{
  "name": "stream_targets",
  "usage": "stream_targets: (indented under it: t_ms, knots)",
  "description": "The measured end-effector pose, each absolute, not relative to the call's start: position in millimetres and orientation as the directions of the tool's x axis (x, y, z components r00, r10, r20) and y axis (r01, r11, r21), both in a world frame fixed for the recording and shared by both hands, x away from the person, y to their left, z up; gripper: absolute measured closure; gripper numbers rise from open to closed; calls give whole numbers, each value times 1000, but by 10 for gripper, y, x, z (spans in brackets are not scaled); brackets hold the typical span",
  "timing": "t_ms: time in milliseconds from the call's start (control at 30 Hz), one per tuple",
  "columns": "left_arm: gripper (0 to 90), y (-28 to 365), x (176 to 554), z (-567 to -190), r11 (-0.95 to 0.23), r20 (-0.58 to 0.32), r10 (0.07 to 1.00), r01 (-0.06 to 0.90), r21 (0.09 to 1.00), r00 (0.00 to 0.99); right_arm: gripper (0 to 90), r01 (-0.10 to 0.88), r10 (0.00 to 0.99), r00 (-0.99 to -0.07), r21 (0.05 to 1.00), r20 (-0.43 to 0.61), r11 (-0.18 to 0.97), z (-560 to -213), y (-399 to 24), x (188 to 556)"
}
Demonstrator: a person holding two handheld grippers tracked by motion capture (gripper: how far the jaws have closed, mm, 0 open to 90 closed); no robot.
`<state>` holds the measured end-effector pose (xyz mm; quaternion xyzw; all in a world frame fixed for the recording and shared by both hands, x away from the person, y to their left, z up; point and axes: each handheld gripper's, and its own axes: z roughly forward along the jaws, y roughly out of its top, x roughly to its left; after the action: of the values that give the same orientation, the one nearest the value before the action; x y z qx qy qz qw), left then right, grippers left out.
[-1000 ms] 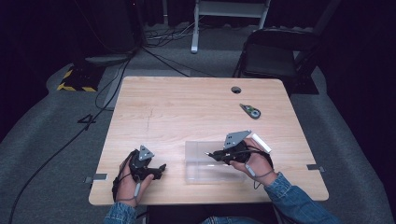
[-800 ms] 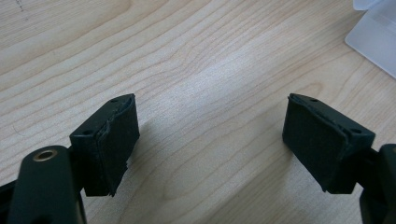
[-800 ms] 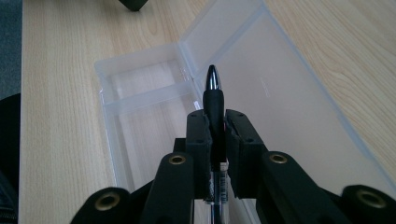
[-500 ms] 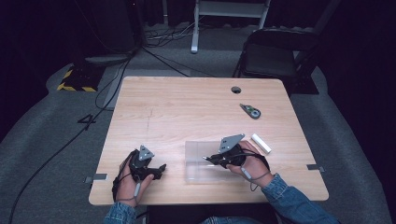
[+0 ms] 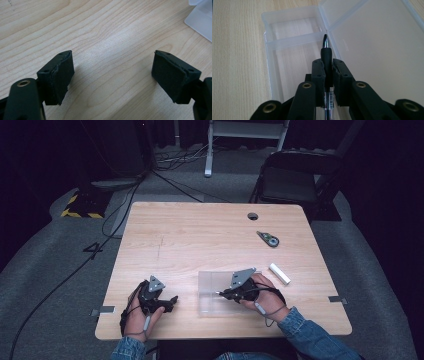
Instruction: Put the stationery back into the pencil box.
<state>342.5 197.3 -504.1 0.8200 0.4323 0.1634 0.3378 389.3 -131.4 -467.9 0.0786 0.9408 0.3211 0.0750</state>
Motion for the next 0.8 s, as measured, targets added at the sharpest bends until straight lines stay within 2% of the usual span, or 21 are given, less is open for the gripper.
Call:
stream_targets:
  t_ms: [467, 667, 800]
  knots:
    - [186, 1974, 3426, -5041, -399, -23, 819, 598, 695, 573, 802, 106, 192, -978, 601, -80, 792, -4775, -1297, 3910]
    - [182, 1973, 3428, -5042, -400, -24, 817, 596, 697, 576, 741, 109, 199, -976, 603, -85, 790, -4771, -1310, 3906]
    - [177, 1975, 3437, -5043, -404, -21, 814, 592, 697, 580, 736, 118, 214, -973, 623, -82, 774, -4652, -1378, 3887]
